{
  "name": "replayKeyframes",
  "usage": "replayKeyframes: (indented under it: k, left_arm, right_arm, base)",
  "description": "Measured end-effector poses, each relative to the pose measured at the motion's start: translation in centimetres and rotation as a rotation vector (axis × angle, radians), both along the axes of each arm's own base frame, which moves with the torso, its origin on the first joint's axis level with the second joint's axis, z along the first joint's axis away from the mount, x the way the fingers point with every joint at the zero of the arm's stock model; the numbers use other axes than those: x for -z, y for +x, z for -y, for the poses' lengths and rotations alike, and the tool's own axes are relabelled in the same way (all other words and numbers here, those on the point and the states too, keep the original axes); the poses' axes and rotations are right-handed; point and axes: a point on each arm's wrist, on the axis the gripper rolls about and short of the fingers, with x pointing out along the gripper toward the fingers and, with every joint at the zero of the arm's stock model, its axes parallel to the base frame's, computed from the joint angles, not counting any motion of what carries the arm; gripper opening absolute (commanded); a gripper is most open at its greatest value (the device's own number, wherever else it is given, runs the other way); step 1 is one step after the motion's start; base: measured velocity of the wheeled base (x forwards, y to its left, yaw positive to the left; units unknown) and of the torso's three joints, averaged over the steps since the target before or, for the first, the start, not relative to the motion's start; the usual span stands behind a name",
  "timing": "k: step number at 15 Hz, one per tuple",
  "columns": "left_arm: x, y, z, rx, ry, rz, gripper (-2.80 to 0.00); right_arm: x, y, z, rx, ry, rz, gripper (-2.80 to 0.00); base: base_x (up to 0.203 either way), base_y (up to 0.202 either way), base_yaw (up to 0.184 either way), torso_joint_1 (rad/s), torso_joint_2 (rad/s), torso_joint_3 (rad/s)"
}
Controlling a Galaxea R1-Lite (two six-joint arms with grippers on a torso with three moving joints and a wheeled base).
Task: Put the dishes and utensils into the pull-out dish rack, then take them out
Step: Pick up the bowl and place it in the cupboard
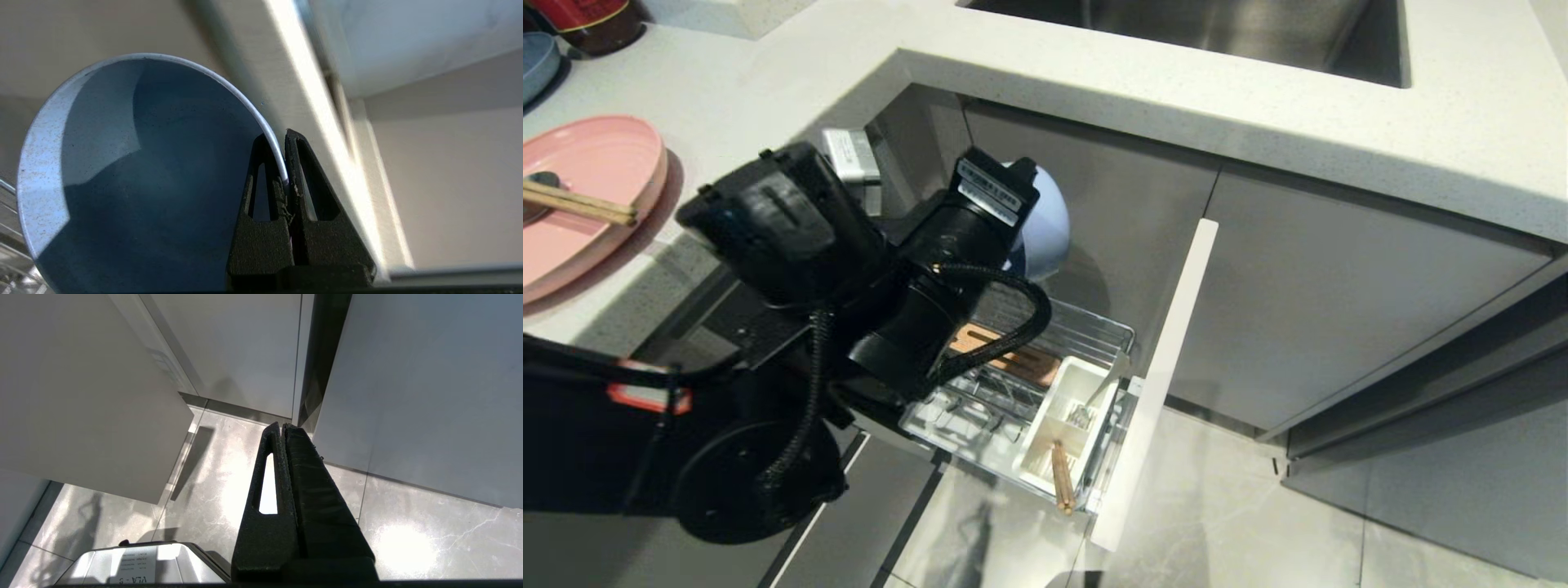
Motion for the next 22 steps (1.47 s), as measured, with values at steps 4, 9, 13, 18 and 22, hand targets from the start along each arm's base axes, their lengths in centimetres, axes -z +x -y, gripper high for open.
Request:
replayKeyframes:
  k: [4, 9, 13, 18, 22]
  left_arm:
    - [4.1, 2.8, 1.4, -0.027, 0.034, -0.033, -2.80]
    - [8.6, 5.8, 2.4, -0.075, 0.047, -0.002, -2.80]
    - [11.6, 7.5, 2.6, -0.098, 0.093, -0.049, -2.80]
    - [12.4, 9.6, 1.8, -0.122, 0.094, -0.048, -2.80]
    - [12.4, 10.4, 1.1, -0.139, 0.085, -0.045, -2.80]
  right_arm:
    - [0.0, 0.0, 0.0, 0.000, 0.000, 0.000, -2.80]
    - [0.0, 0.0, 0.0, 0.000, 0.000, 0.000, -2.80]
    - [0.0, 0.0, 0.0, 0.000, 0.000, 0.000, -2.80]
    - [0.0, 0.0, 0.0, 0.000, 0.000, 0.000, -2.80]
    - [0.0, 0.0, 0.0, 0.000, 0.000, 0.000, -2.80]
  base:
    - [0.000, 0.000, 0.000, 0.000, 0.00, 0.000]
    - [0.000, 0.000, 0.000, 0.000, 0.00, 0.000]
    - [0.000, 0.000, 0.000, 0.000, 0.00, 0.000]
    - [0.000, 0.000, 0.000, 0.000, 0.00, 0.000]
    - [0.000, 0.000, 0.000, 0.000, 0.00, 0.000]
